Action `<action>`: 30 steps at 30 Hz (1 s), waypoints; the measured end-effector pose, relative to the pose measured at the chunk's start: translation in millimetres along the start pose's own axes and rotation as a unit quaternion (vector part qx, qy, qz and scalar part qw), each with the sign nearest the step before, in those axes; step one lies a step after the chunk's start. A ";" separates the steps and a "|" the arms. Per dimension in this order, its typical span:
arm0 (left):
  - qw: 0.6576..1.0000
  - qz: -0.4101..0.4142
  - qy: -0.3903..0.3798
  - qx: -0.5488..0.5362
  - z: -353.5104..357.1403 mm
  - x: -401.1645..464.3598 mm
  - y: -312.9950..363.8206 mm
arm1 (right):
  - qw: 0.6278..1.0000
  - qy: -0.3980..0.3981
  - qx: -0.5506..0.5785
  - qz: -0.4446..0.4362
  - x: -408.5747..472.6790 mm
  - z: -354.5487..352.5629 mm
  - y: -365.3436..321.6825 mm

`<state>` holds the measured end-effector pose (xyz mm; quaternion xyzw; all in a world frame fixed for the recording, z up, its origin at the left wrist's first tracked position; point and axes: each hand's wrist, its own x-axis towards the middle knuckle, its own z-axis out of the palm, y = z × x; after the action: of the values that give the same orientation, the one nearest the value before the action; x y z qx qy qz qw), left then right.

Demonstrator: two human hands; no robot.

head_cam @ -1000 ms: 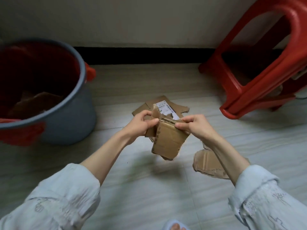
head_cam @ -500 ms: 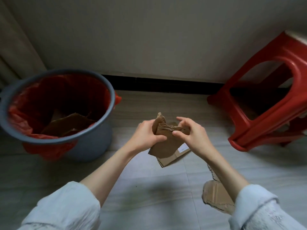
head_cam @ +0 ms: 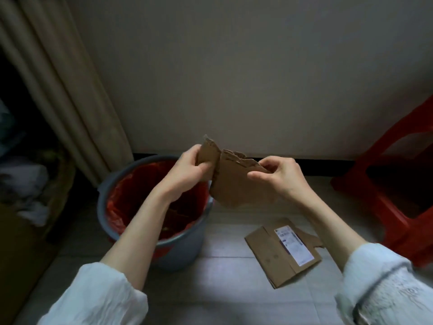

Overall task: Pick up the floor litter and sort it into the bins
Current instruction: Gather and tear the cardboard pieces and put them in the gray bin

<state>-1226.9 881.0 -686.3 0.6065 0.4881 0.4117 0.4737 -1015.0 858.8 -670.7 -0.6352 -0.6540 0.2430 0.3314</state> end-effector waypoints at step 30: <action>0.948 -0.199 0.025 0.248 -129.0 -18.1 -79.6 | 0.989 0.082 0.118 0.030 17.4 112.1 -59.2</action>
<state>-1370.3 891.4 -737.3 0.5849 0.6971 0.1901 0.3685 -1137.3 883.2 -699.1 -0.6291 -0.5720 0.2753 0.4487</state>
